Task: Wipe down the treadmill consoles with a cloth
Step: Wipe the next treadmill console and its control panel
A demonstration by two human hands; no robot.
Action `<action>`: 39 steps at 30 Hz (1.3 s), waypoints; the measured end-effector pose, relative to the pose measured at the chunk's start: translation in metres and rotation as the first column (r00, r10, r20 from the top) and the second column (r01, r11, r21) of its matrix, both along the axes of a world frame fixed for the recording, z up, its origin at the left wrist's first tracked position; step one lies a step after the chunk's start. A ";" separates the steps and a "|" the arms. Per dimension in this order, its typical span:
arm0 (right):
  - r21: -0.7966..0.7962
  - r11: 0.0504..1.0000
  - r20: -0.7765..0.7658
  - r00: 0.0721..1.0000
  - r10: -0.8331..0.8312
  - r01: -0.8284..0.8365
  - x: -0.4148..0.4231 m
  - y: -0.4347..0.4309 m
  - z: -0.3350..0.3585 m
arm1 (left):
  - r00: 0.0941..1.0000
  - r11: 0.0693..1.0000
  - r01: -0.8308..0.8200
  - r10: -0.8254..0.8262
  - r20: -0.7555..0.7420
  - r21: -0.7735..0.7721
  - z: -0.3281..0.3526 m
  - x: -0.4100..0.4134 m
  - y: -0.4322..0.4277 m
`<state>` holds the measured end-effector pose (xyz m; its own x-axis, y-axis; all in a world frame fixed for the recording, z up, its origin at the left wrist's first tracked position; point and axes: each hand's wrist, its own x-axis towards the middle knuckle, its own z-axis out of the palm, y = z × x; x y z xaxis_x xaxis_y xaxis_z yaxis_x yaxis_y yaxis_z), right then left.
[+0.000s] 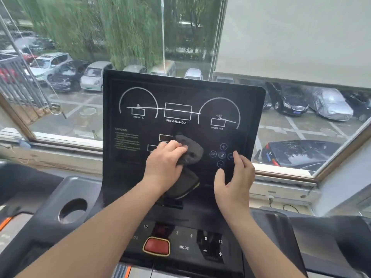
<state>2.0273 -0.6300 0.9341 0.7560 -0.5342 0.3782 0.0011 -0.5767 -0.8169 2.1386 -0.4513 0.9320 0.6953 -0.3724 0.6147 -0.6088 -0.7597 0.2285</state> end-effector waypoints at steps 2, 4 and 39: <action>-0.059 0.997 0.075 0.995 0.062 -0.058 -0.004 0.011 -0.004 | 1.000 0.999 -0.009 0.008 0.026 0.041 0.012 0.010 0.006; 0.026 0.983 0.067 0.982 0.179 -0.181 -0.005 0.024 0.000 | 0.986 0.982 -0.160 0.154 -0.067 -0.096 0.025 0.014 0.001; -0.488 0.873 -0.131 0.990 -0.059 -0.012 0.131 0.217 0.005 | 0.354 0.599 -0.377 -0.611 -0.708 -0.706 -0.014 0.124 0.208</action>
<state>2.1588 -0.4126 0.9386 0.8090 -0.3277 0.4880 -0.1085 -0.8992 -0.4238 2.2622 -0.2438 0.9178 0.9125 -0.3307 -0.2406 0.2666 0.0349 0.9632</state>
